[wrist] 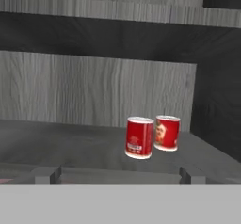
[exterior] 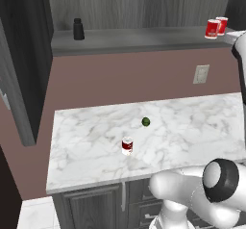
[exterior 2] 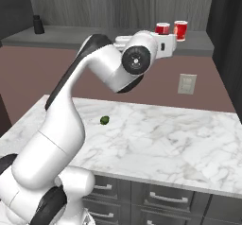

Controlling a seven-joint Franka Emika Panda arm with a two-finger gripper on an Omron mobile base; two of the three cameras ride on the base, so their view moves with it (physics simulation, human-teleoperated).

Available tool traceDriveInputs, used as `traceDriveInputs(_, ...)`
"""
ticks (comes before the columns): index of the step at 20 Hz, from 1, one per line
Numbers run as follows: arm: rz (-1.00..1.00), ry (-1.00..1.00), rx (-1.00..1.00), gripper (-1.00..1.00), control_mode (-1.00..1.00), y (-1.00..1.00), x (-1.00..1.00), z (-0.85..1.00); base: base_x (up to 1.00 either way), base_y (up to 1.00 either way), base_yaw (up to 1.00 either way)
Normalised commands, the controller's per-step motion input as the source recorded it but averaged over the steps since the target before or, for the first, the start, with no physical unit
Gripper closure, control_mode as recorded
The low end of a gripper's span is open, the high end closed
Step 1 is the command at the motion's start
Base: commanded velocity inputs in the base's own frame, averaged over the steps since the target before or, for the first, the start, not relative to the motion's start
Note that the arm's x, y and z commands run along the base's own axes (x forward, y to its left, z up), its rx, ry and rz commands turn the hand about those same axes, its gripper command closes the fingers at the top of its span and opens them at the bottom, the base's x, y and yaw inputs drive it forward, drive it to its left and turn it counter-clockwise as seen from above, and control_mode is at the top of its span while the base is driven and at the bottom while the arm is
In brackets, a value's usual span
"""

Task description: Pick the cans from the counter and place them in their designated side in the cabinet.

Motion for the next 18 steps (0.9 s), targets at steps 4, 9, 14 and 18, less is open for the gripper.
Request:
traceDriveInputs(4, 0.0, 0.01, -0.01, -1.0, -1.0, 0.35, -0.62, -0.06, 0.0, 0.0, 0.0)
traceDriveInputs(9, 0.0, 0.0, 0.0, -1.0, -1.0, 0.33, -0.64, -0.12, 0.0, 0.0, 0.0)
traceDriveInputs(14, 0.0, 0.0, 0.0, -1.0, -1.0, 0.26, -0.61, -0.23, 0.0, 0.0, 0.0)
traceDriveInputs(18, 0.0, 0.02, -0.01, -1.0, -1.0, 0.27, -0.59, -0.27, 0.0, 0.0, 0.0)
